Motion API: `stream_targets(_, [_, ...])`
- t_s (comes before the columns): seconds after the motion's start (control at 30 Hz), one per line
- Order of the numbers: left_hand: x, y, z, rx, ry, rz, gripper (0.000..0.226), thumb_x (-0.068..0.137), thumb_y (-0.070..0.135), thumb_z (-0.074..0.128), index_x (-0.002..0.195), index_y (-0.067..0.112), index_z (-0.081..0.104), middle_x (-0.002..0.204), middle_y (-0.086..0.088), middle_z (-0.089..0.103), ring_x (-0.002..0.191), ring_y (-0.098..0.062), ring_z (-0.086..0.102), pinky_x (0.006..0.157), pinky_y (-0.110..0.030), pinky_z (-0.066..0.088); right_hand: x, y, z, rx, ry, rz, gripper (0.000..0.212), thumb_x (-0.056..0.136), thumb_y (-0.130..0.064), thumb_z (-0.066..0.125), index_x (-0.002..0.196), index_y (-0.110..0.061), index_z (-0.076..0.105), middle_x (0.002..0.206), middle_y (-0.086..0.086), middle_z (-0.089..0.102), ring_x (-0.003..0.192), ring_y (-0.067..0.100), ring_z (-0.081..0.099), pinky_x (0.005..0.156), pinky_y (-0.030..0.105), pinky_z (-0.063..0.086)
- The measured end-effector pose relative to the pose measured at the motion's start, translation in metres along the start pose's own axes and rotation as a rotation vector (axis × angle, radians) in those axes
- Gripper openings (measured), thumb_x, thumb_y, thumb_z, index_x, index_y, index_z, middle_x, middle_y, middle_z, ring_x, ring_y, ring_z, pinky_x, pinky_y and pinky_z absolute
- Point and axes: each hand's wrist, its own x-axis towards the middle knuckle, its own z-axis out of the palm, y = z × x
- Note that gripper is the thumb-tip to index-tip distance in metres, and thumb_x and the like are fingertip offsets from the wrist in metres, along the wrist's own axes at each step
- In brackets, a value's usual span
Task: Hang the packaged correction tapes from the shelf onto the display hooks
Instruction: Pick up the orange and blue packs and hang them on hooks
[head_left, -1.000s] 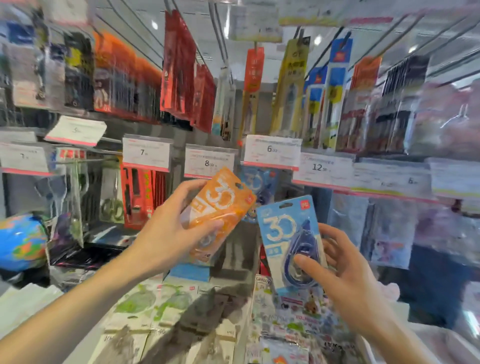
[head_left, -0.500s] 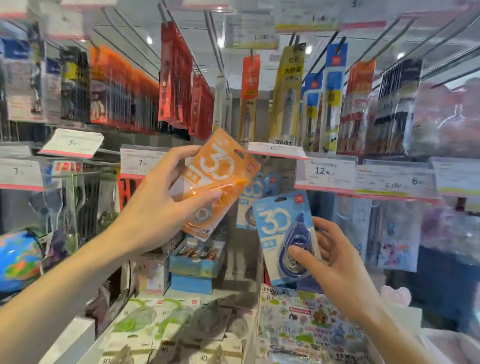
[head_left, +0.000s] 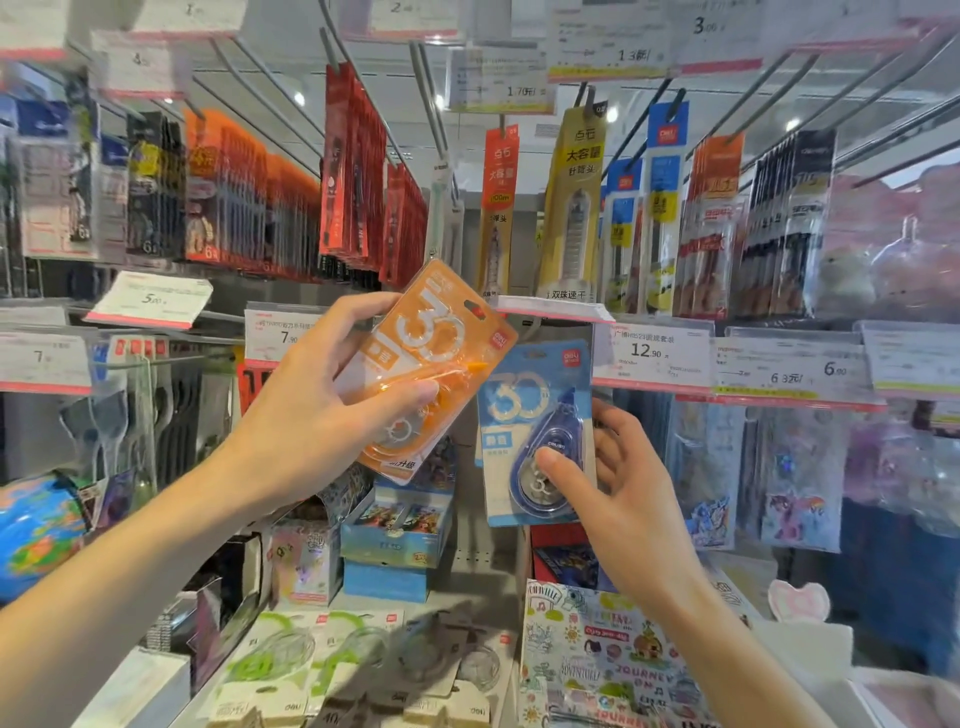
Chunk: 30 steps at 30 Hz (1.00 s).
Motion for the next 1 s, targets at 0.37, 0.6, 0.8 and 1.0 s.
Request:
stream_targets(0.37, [-0.002, -0.007, 0.002, -0.015, -0.001, -0.022, 0.053, 0.078, 0.043, 0.079, 0.12, 0.06, 0.05, 0.116, 0.034, 0.07, 0.11, 0.01, 0.066, 0.087, -0.017, 0.049, 0.003, 0.002, 0.001, -0.032, 0.045, 0.025, 0.044, 0.089, -0.038, 0.078, 0.119, -0.056, 0.05, 0.108, -0.03, 0.074, 0.097, 0.0, 0.076, 0.073, 0.014, 0.059])
stream_targets(0.6, [-0.008, -0.025, 0.008, -0.02, 0.068, -0.083, 0.055, 0.083, 0.045, 0.082, 0.127, 0.057, 0.051, 0.114, 0.032, 0.071, 0.105, 0.008, 0.069, 0.085, -0.026, 0.052, 0.018, 0.013, 0.008, -0.198, 0.089, 0.024, 0.062, 0.096, -0.044, 0.068, 0.145, -0.053, 0.032, 0.125, -0.025, 0.064, 0.111, 0.005, 0.069, 0.084, 0.022, 0.058])
stream_targets(0.8, [-0.01, -0.032, 0.014, -0.042, 0.125, -0.133, 0.05, 0.081, 0.047, 0.081, 0.118, 0.061, 0.052, 0.11, 0.026, 0.075, 0.1, 0.004, 0.073, 0.08, -0.025, 0.053, 0.05, 0.04, 0.021, -0.277, 0.107, 0.084, 0.049, 0.099, -0.035, 0.061, 0.143, -0.045, 0.039, 0.132, -0.002, 0.065, 0.114, 0.03, 0.067, 0.085, 0.037, 0.056])
stream_targets(1.0, [-0.01, -0.036, 0.012, -0.054, 0.124, -0.217, 0.047, 0.072, 0.054, 0.08, 0.111, 0.052, 0.053, 0.106, 0.018, 0.079, 0.094, -0.002, 0.075, 0.079, -0.035, 0.057, 0.065, 0.054, 0.03, -0.305, 0.108, 0.162, 0.05, 0.1, -0.042, 0.061, 0.141, -0.045, 0.033, 0.136, -0.003, 0.059, 0.12, 0.026, 0.063, 0.099, 0.047, 0.054])
